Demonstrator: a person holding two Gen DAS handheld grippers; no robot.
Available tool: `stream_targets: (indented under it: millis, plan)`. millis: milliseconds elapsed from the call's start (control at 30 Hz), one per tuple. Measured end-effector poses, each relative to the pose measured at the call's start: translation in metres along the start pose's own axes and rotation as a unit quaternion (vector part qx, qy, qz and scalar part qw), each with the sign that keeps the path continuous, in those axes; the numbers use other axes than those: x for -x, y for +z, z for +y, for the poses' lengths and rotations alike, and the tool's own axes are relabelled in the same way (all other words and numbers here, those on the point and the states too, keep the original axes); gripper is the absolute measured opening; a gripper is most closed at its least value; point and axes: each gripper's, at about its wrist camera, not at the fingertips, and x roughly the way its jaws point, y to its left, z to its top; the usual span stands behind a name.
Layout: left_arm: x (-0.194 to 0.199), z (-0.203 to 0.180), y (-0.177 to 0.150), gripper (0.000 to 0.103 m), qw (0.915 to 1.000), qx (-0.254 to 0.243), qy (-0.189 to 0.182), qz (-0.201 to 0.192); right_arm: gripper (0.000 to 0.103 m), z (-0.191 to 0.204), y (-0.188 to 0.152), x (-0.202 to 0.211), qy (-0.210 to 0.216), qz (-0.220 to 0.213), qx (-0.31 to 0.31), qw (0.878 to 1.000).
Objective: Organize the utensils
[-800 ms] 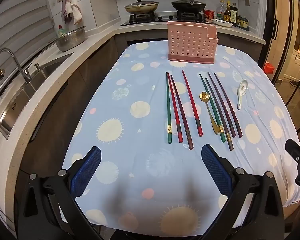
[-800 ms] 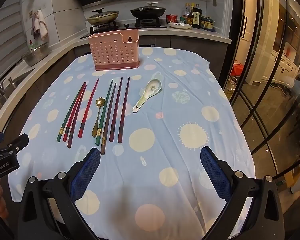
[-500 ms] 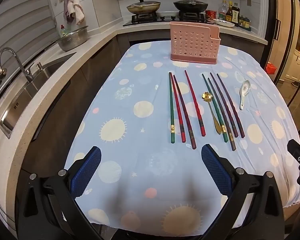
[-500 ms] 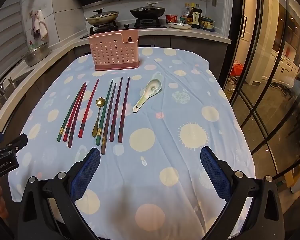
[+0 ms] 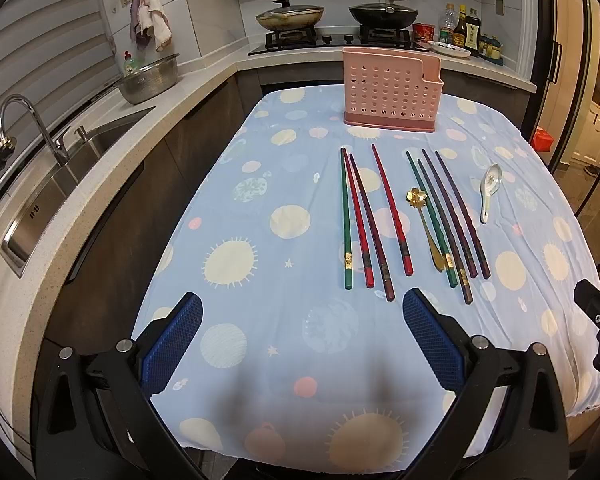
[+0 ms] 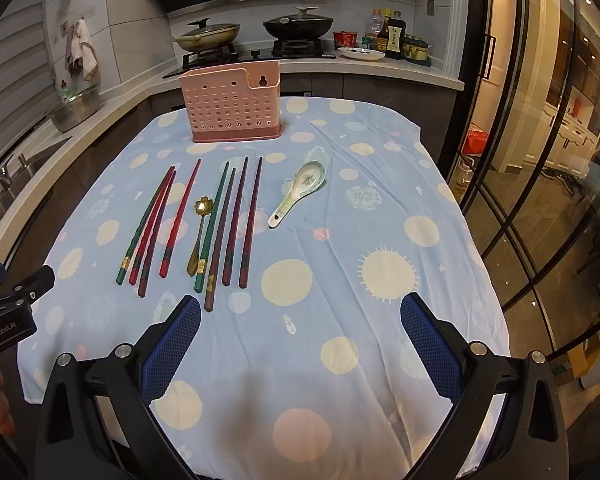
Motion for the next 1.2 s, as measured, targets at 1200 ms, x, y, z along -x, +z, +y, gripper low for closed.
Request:
stream_targets:
  millis: [1200]
  plan:
    - [-0.003,0.0007,0.0003,0.096,0.9999,-0.007,0.006,0.008,0.096,0.001,0.0009,0.0008,0.001,-0.001,0.003,1.0]
